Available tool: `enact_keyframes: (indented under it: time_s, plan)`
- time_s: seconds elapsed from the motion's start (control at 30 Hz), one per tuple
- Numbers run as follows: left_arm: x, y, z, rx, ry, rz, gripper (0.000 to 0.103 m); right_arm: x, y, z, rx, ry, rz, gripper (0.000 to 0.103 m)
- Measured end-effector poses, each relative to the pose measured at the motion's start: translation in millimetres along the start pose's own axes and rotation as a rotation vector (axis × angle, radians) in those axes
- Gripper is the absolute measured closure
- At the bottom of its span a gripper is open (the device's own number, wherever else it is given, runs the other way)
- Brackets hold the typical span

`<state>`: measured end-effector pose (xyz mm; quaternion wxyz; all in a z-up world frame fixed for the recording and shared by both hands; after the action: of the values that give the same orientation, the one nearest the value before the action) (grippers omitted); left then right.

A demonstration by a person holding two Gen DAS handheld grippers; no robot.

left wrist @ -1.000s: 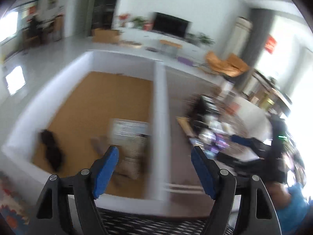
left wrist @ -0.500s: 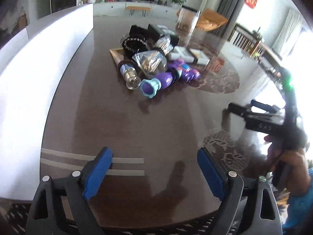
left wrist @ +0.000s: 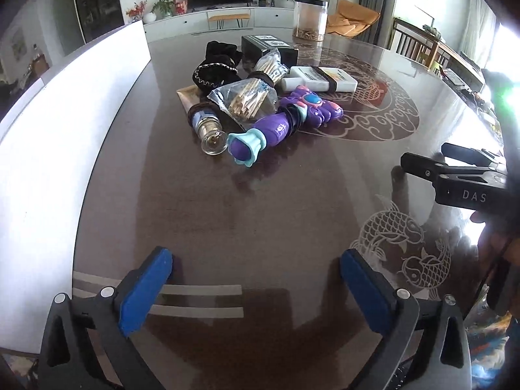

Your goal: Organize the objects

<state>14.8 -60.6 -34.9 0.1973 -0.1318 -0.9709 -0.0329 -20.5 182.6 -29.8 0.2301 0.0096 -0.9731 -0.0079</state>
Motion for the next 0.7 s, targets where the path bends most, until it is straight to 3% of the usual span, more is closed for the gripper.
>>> enact_keyframes:
  time_s: [0.7]
  plan:
    - [-1.8,-0.7,2.2,-0.001,0.015,0.004,0.000,0.5,-0.6,0.2,0.001,0.001,0.001,0.000]
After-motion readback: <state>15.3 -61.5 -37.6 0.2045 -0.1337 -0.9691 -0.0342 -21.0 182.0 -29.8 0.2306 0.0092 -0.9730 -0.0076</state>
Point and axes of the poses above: each gripper's, at about its wrist camera, not at the fingertips, and z roughly the way its jaws point, y to its right, x to its top, the point moved 1 cm from there along z, roughly the way its jaws point, and after that the axes turned 9 degrees about -y, right-handed, at the moved point
